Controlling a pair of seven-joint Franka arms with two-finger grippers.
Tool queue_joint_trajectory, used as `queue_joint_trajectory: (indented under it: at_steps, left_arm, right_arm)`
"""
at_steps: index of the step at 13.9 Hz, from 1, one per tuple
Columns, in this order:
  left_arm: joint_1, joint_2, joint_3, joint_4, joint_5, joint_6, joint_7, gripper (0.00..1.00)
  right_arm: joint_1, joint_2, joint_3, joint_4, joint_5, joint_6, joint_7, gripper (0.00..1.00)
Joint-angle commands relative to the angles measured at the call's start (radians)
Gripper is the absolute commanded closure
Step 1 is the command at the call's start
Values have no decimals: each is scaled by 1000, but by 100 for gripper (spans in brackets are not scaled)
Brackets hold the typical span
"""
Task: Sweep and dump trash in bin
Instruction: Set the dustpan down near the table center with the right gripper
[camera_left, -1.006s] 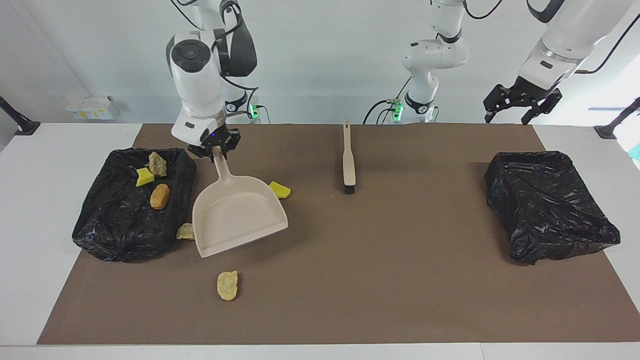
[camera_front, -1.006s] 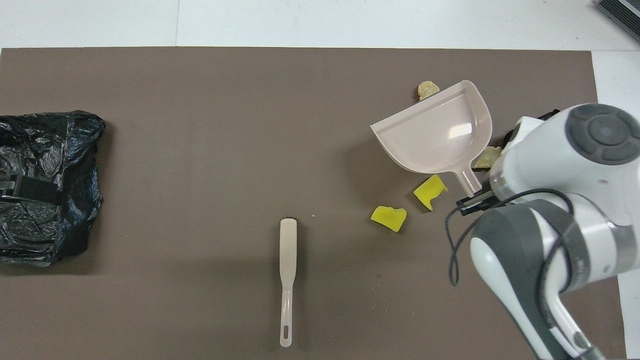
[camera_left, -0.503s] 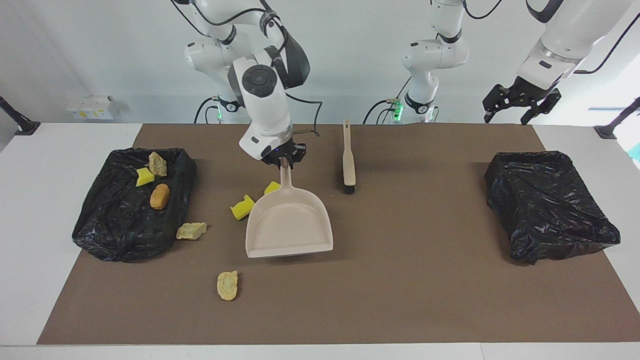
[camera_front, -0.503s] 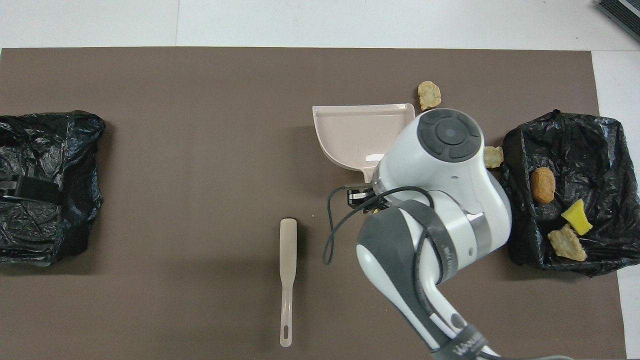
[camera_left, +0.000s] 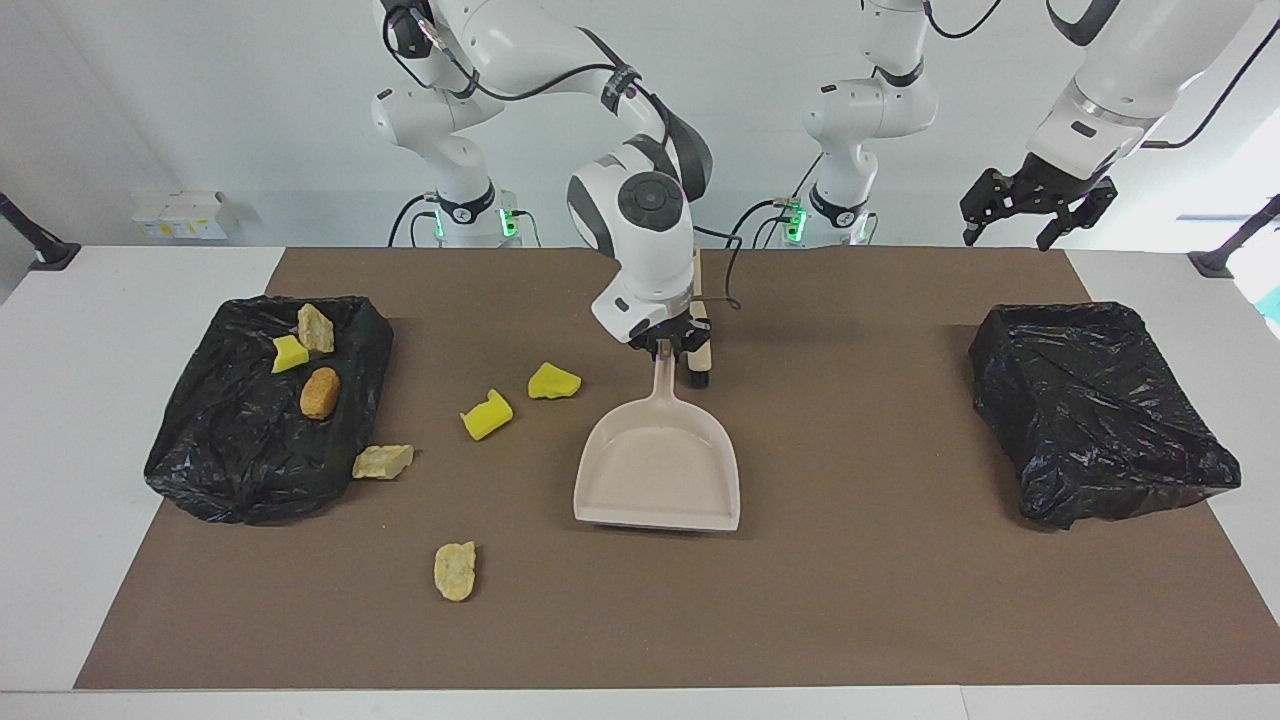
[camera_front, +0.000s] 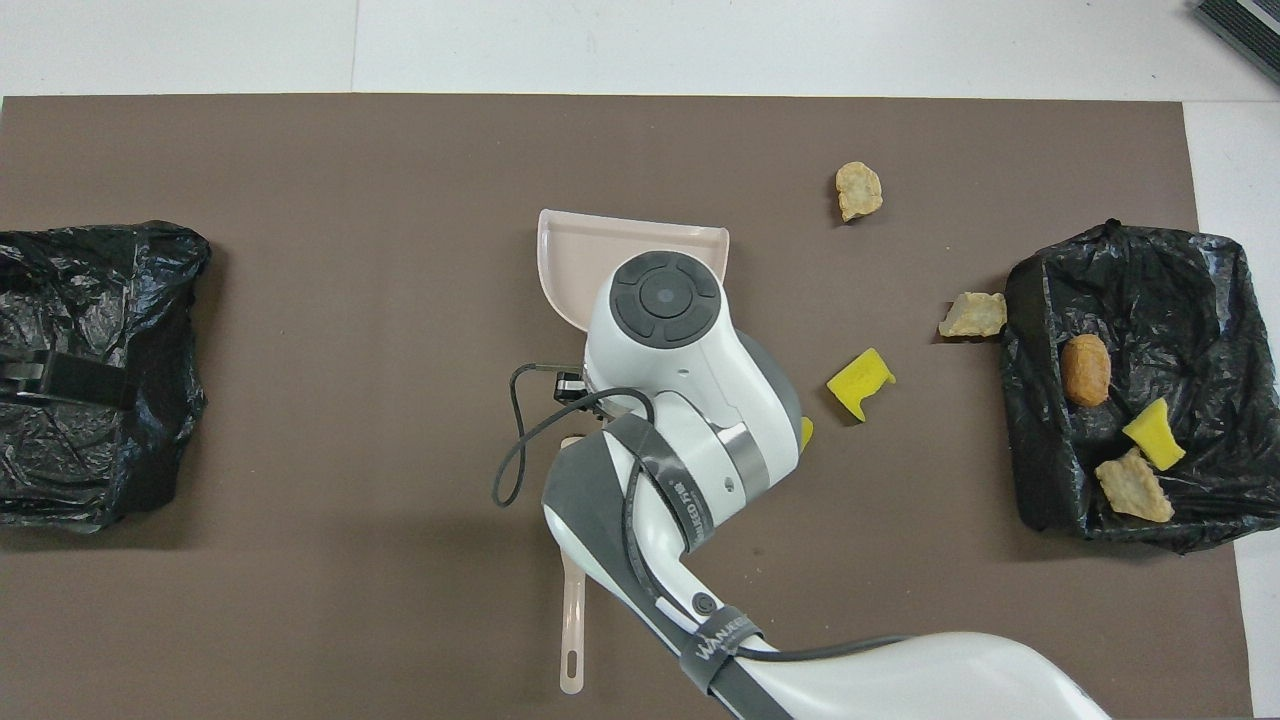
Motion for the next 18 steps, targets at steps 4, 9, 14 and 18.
queue_joint_trajectory:
  at_steps: [4,9,14,18]
  left_arm:
    - [-12,-9,6,-6,5,-3,-15,0]
    - [-12,-9,6,-6,4,-3,-15,0]
    - [-21,0,6,-8,4,43,-24,0]
    - [-73,56,3,0,-5,158,-53,0]
  right_arm:
    - [-10,90,-4,96,-2,24,-1,52]
    - [-10,55,-7,71,1,52,-4,0]
    - [54,-112,-4,-82,18,30,15,0]
    - [128,-198,-4,-221,18,63,55,0]
